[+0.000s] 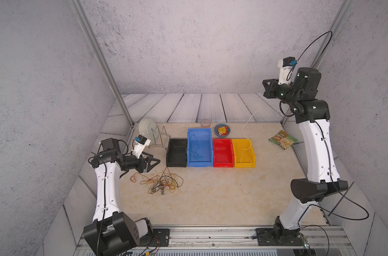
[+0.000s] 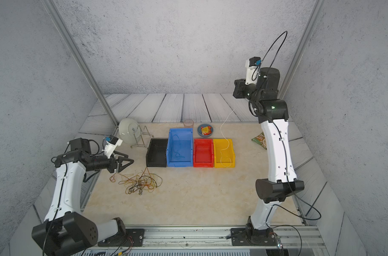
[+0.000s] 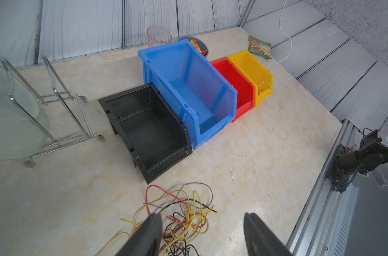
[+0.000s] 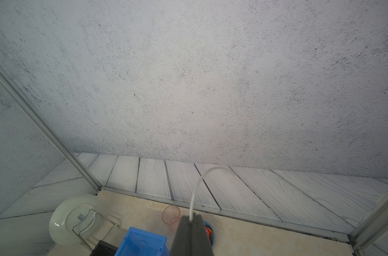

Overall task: Untangle and sort cables by color
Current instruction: Place the cable in the bin.

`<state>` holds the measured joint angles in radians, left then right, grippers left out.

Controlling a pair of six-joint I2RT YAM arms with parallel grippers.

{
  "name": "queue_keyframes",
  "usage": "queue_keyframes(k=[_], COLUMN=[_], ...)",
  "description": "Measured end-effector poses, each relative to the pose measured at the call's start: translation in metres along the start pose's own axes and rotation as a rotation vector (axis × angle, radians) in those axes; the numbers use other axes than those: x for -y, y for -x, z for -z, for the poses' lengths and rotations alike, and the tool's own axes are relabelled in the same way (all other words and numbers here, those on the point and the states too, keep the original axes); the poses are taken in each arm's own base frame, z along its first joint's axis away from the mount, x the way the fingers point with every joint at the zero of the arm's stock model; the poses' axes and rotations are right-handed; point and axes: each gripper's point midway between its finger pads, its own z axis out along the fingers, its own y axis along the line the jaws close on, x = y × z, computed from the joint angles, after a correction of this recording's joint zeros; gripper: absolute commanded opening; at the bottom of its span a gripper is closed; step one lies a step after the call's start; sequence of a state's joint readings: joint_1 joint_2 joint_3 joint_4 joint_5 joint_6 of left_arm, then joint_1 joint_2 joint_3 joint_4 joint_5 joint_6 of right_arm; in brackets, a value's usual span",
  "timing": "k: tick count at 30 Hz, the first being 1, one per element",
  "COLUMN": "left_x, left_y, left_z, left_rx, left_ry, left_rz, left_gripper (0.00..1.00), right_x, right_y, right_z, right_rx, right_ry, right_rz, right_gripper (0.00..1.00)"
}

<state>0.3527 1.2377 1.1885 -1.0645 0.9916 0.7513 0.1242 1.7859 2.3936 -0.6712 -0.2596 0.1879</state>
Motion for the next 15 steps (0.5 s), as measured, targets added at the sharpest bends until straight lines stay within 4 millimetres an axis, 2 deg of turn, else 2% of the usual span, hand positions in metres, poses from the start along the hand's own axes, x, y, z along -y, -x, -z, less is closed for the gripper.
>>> queue_keyframes(k=[6, 10, 13, 15], left_x=[0.0, 0.001, 0.001, 0.002], left_y=[-0.001, -0.001, 0.0, 0.0], left_z=[-0.003, -0.004, -0.004, -0.005], left_rx=[-0.008, -0.01, -0.01, -0.01], left_ry=[-0.011, -0.013, -0.014, -0.016], left_rz=[0.004, 0.009, 0.013, 0.009], left_gripper=[0.65, 0.65, 0.65, 0.65], right_x=[0.006, 0.006, 0.009, 0.012], right_y=[0.024, 0.03, 0.016, -0.009], right_z=[-0.002, -0.003, -0.013, -0.024], right_rx=[0.084, 0.11, 0.081, 0.026], right_ry=[-0.027, -0.022, -0.015, -0.008], right_rz=[0.078, 0.087, 0.077, 0.062], right_gripper=[0.0, 0.0, 0.0, 0.0])
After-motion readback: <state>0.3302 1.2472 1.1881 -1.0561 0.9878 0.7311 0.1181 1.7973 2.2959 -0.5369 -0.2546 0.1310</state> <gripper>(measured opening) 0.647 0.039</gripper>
